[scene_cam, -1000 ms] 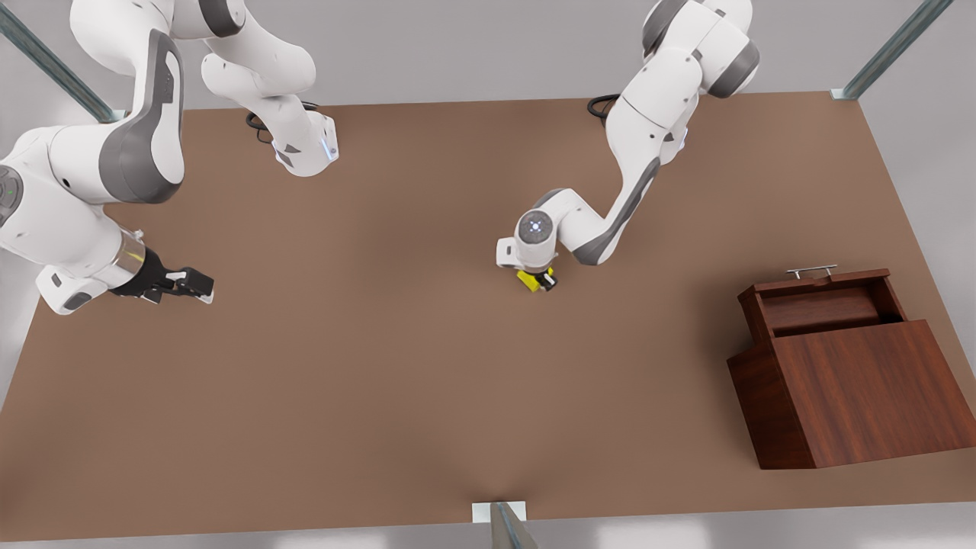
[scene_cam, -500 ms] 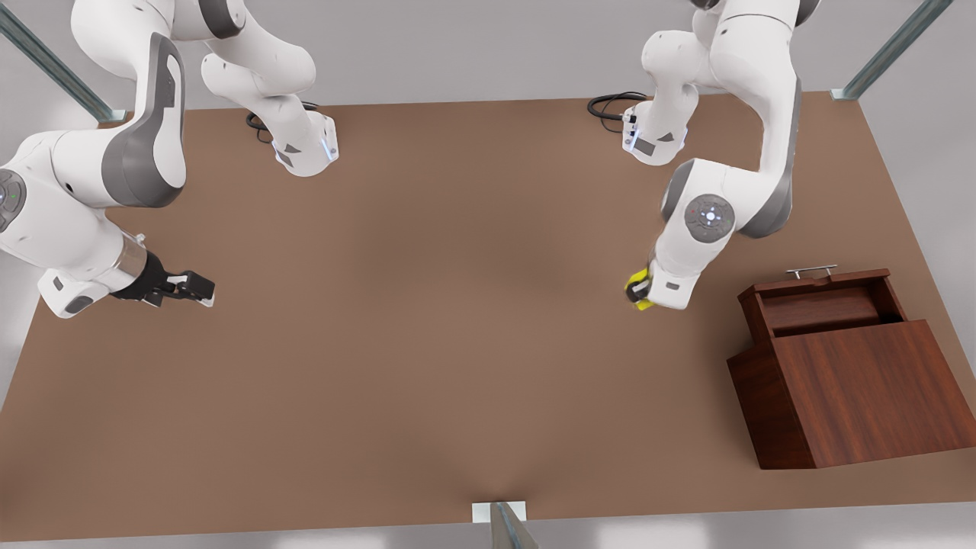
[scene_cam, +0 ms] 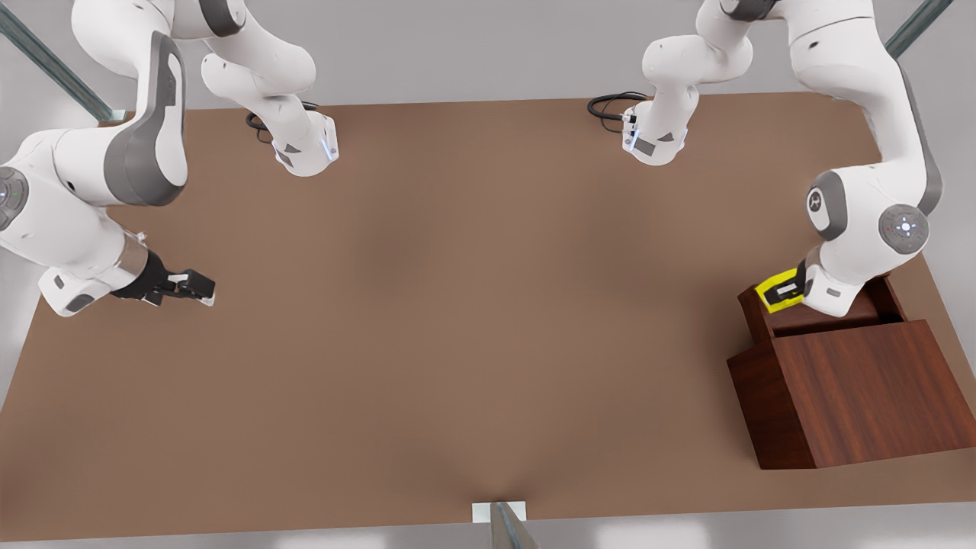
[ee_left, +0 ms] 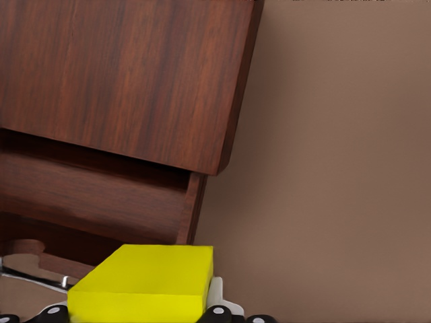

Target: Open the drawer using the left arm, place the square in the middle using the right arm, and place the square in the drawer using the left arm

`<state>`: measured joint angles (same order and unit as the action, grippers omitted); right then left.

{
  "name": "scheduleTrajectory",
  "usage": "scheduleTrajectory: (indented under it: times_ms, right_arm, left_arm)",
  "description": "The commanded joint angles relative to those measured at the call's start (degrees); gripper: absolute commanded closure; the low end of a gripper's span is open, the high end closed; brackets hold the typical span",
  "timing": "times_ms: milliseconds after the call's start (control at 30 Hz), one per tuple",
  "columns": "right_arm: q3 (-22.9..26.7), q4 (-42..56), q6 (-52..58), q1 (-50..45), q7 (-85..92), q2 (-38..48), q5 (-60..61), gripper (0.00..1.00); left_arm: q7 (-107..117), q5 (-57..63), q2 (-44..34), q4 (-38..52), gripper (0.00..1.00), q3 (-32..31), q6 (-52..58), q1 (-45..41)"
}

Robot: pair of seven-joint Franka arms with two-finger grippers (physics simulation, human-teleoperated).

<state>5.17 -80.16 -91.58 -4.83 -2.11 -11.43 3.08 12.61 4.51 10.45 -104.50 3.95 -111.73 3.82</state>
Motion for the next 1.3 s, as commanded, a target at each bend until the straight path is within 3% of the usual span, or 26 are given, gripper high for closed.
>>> scheduleTrajectory:
  times_ms: [0, 600, 633, 667, 867, 933, 967, 1100, 1267]
  right_arm:
    - [-0.1, 0.0, 0.0, 0.0, 0.0, 0.0, 0.0, 0.0]
    - [-0.1, 0.2, 0.0, 0.2, 0.4, 0.3, 0.4, 0.0]
    - [-0.1, 0.2, 0.0, 0.2, 0.4, 0.3, 0.4, 0.0]
    - [-0.1, 0.2, 0.0, 0.2, 0.4, 0.3, 0.4, 0.0]
    - [-0.1, 0.2, 0.0, 0.2, 0.4, 0.1, 0.4, 0.0]
    - [-0.1, 0.2, 0.0, 0.2, 0.4, 0.0, 0.4, 0.0]
    - [-0.1, 0.2, -0.1, 0.2, 0.4, 0.0, 0.4, 0.0]
    - [-0.1, 0.2, -0.1, 0.2, 0.4, -0.1, 0.4, 0.0]
    - [-0.1, 0.2, -0.4, 0.2, 0.4, -0.1, 0.4, 0.0]
  left_arm:
    - [0.0, -0.3, 0.1, 0.2, 0.36, 0.0, 0.0, 0.4]
    - [-12.0, 2.3, 6.4, 1.9, 0.33, 0.0, -4.5, 8.7]
    - [-12.1, 2.3, 6.8, 1.9, 0.28, 0.0, -4.5, 8.7]
    - [-12.1, 2.3, 6.8, 1.9, 0.0, 0.0, -4.6, 8.7]
    - [-11.3, 2.3, 6.2, 2.0, 0.0, 0.0, -4.9, 8.7]
    - [-10.2, 1.9, 0.6, 8.5, 0.0, -3.7, 11.8, 6.8]
    - [-10.2, 2.2, -0.4, 14.9, 0.0, -4.3, 20.7, 1.5]
    - [-10.2, 1.8, 0.6, 24.2, 0.0, -4.5, 28.6, -3.8]
    - [-10.2, 2.1, 1.7, 25.4, 0.0, -6.1, 30.1, -4.1]
